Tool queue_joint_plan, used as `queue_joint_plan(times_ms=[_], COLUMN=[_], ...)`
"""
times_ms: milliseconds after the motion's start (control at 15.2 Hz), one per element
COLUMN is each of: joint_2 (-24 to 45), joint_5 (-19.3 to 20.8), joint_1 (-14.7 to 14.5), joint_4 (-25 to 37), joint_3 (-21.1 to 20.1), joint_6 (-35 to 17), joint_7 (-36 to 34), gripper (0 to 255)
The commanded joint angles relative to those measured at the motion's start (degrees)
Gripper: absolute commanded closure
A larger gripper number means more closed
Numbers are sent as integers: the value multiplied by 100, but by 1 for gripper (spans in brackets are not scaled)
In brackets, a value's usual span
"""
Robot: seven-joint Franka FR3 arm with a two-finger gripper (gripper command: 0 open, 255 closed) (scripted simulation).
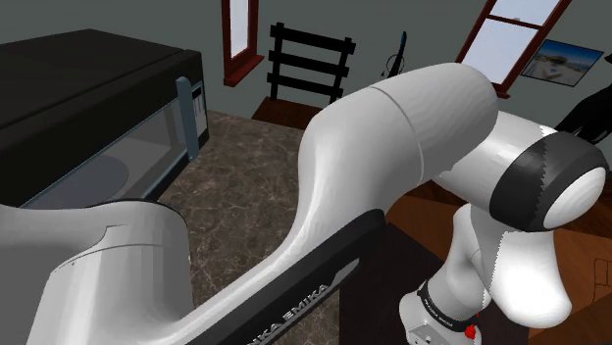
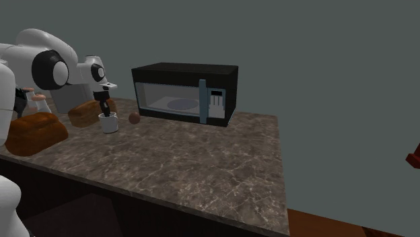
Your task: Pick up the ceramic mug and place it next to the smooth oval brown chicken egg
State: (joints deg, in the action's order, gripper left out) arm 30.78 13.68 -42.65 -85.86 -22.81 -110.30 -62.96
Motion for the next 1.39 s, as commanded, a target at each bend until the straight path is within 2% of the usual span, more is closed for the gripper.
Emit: queue_joint_plan(times_ms=[0, 462, 528, 858, 1122, 1320], joint_2=[63, 63, 63, 63, -73, -73], joint_5=[27, 27, 27, 27, -56, -56], joint_1=[-10, -10, -10, -10, -50, -50], joint_4=[-52, -52, -52, -52, 481, 480], joint_3=[14, 14, 14, 14, -35, -35], joint_6=[-115, -115, -115, -115, 538, 538], joint_7=[-22, -22, -22, -21, 46, 46], gripper=[255, 255, 0, 0, 0, 0])
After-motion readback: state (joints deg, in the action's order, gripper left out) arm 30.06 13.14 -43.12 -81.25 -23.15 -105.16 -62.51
